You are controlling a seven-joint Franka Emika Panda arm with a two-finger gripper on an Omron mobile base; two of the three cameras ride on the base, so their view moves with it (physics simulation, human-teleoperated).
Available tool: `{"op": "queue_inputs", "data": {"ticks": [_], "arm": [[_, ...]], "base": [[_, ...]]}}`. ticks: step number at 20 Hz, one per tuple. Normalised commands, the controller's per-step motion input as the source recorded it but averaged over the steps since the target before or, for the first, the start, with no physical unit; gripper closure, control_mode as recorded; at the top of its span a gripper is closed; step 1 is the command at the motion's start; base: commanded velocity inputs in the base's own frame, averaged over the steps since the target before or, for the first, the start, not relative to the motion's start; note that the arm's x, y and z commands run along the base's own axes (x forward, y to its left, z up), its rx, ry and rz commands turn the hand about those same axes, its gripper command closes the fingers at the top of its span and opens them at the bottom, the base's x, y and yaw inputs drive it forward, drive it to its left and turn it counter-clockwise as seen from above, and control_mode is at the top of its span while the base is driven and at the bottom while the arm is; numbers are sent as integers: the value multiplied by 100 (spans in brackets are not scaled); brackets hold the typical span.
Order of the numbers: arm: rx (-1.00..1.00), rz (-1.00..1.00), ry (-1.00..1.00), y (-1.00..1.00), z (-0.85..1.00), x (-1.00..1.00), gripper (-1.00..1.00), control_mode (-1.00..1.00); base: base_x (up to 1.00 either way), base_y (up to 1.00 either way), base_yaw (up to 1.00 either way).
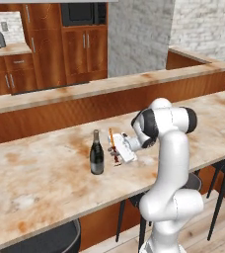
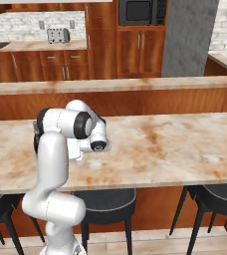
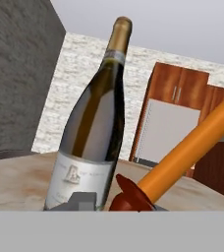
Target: Get the candle and the wine from the cabinet and move them to the dining counter.
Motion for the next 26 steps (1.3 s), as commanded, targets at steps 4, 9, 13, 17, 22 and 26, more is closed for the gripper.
{"op": "queue_inputs", "data": {"ticks": [4,9,13,17,22,26], "arm": [[2,0,0,5,-8,2,100,-100],[4,0,-4,2,-13,-1,100,-100],[4,0,-6,2,-17,-3,100,-100],[5,0,-2,-1,-16,0,100,-100],[5,0,0,-6,-11,0,100,-100],[1,0,0,-1,-13,-3,-100,-100]], "base": [[0,0,0],[0,0,0],[0,0,0],[0,0,0],[0,0,0],[0,0,0]]}}
